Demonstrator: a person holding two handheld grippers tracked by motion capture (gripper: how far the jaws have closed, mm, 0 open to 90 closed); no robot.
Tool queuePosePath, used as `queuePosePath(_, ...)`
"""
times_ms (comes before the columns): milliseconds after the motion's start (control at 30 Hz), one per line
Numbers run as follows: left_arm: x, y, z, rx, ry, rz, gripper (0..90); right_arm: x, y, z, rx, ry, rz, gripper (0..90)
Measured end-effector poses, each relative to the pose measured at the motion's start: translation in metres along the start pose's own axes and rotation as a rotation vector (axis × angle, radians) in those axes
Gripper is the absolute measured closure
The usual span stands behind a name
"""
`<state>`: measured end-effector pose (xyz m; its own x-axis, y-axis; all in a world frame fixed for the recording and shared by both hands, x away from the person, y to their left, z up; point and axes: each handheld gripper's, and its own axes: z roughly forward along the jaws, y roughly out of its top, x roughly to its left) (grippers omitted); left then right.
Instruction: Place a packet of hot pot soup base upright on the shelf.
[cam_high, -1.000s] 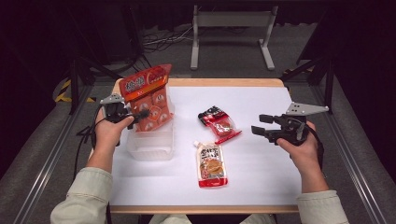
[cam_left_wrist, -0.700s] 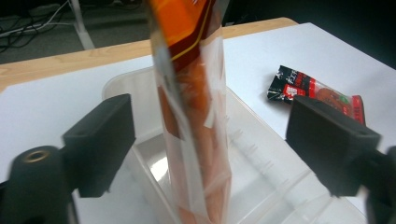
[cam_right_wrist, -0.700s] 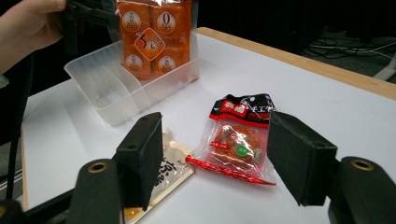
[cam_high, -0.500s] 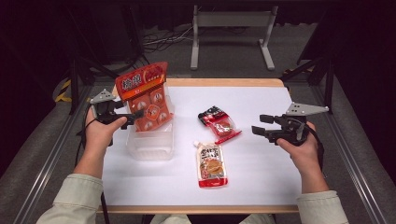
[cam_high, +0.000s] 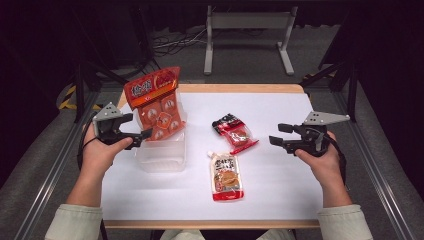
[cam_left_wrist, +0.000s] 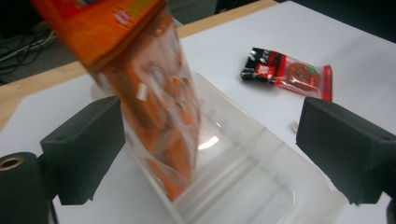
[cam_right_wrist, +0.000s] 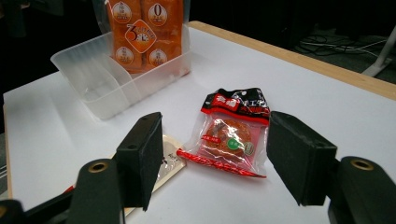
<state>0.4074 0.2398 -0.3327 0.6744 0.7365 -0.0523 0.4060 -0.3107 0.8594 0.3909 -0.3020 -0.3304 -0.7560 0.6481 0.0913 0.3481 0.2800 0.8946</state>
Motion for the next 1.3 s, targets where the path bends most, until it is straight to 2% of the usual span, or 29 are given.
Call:
queuePosePath(67, -0.003, -0.007, -0.006, 0.008, -0.006, 0.024, 9.3, 0.000, 0.000, 0.000, -0.001, 0.000, -0.005, 37.3)
queuePosePath(100, -0.004, -0.010, -0.008, 0.009, -0.023, 0.025, 10.2, 0.001, 0.000, 0.000, 0.002, -0.003, -0.010, 37.5)
queuePosePath(167, -0.005, -0.018, -0.013, -0.005, -0.051, 0.004, 10.8, 0.002, 0.000, 0.001, 0.009, -0.005, -0.016, 38.0)
queuePosePath(300, -0.006, -0.020, -0.016, 0.015, -0.059, 0.007, 11.9, 0.003, 0.001, 0.004, 0.018, 0.003, -0.019, 38.3)
queuePosePath(333, -0.007, -0.021, -0.017, 0.012, -0.079, 0.005, 11.8, 0.003, 0.001, 0.005, 0.019, 0.004, -0.021, 38.3)
queuePosePath(667, -0.009, -0.022, -0.022, 0.008, -0.076, 0.000, 11.8, 0.004, 0.003, 0.013, 0.027, -0.001, -0.033, 41.3)
queuePosePath(833, -0.011, -0.022, -0.026, 0.010, -0.060, -0.020, 12.1, 0.001, 0.005, 0.026, 0.052, -0.008, -0.032, 42.9)
queuePosePath(933, -0.015, -0.023, -0.025, 0.017, -0.058, -0.050, 12.4, -0.002, 0.007, 0.034, 0.080, -0.007, -0.012, 43.2)
queuePosePath(1000, -0.017, -0.023, -0.025, 0.025, -0.062, -0.038, 12.5, -0.004, 0.010, 0.042, 0.096, -0.018, -0.009, 40.7)
queuePosePath(1067, -0.019, -0.023, -0.024, 0.023, -0.078, -0.038, 12.4, -0.005, 0.011, 0.045, 0.100, -0.022, -0.012, 41.3)
queuePosePath(1133, -0.022, -0.022, -0.025, 0.020, -0.097, -0.027, 12.5, -0.009, 0.016, 0.057, 0.133, -0.024, 0.013, 44.6)
queuePosePath(1300, -0.024, -0.022, -0.026, 0.012, -0.119, -0.019, 12.4, -0.014, 0.020, 0.070, 0.154, -0.022, 0.009, 43.9)
